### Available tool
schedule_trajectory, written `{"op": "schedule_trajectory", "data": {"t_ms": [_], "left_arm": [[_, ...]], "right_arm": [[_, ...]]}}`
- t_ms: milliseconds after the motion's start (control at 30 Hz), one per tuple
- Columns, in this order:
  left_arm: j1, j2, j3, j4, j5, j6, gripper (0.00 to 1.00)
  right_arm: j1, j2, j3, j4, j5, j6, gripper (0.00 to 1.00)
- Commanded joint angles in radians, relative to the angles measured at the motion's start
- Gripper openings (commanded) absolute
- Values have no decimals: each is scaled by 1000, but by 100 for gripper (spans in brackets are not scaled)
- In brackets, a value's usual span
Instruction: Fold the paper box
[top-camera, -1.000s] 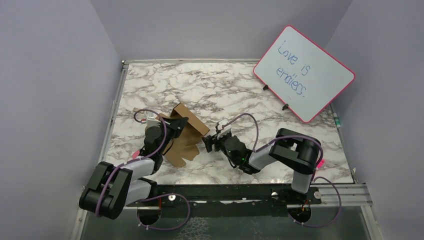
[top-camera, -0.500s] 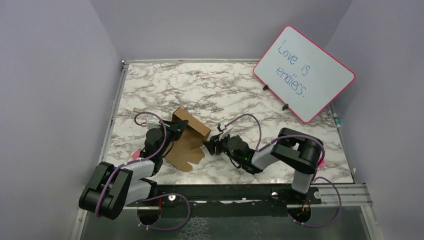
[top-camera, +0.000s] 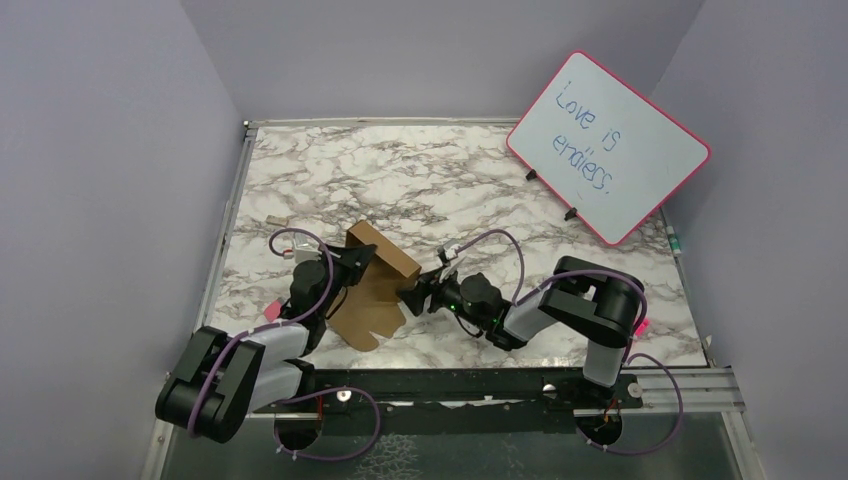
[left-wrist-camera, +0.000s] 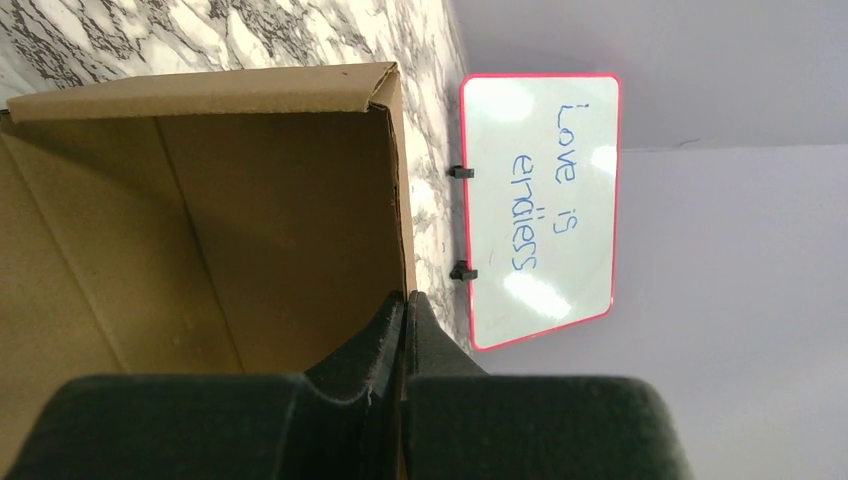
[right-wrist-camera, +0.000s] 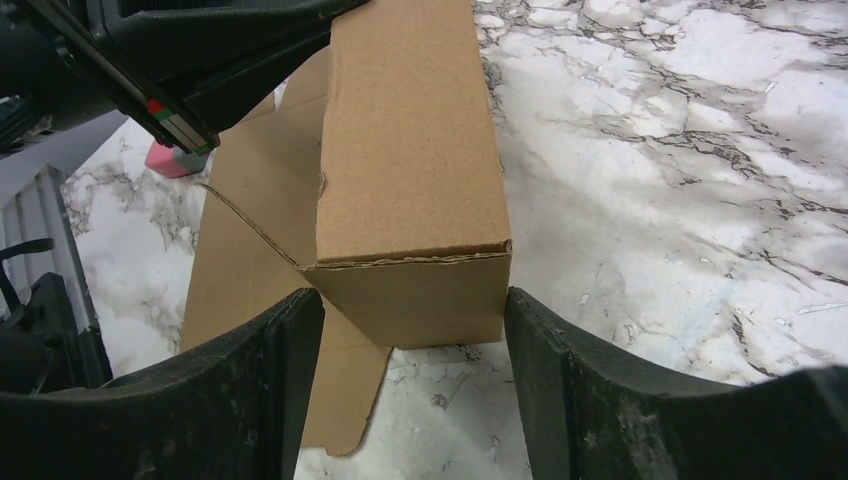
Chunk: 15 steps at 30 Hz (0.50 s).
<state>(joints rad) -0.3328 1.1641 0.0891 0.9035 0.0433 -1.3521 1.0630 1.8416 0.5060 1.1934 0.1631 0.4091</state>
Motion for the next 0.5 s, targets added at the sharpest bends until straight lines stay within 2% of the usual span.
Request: {"op": "schedule_trajectory", "data": {"t_ms": [0, 200, 467], "left_arm": [[-18, -12, -17, -7, -13, -7, 1], [-55, -16, -19, -7, -35, -15, 1], [-122, -14, -18, -8, -83, -36, 1]], "right_arm": [[0, -1, 7, 70, 29, 36, 72], [4, 3, 29, 7, 102, 55, 73], [15, -6, 52, -73, 308, -4, 69]]}}
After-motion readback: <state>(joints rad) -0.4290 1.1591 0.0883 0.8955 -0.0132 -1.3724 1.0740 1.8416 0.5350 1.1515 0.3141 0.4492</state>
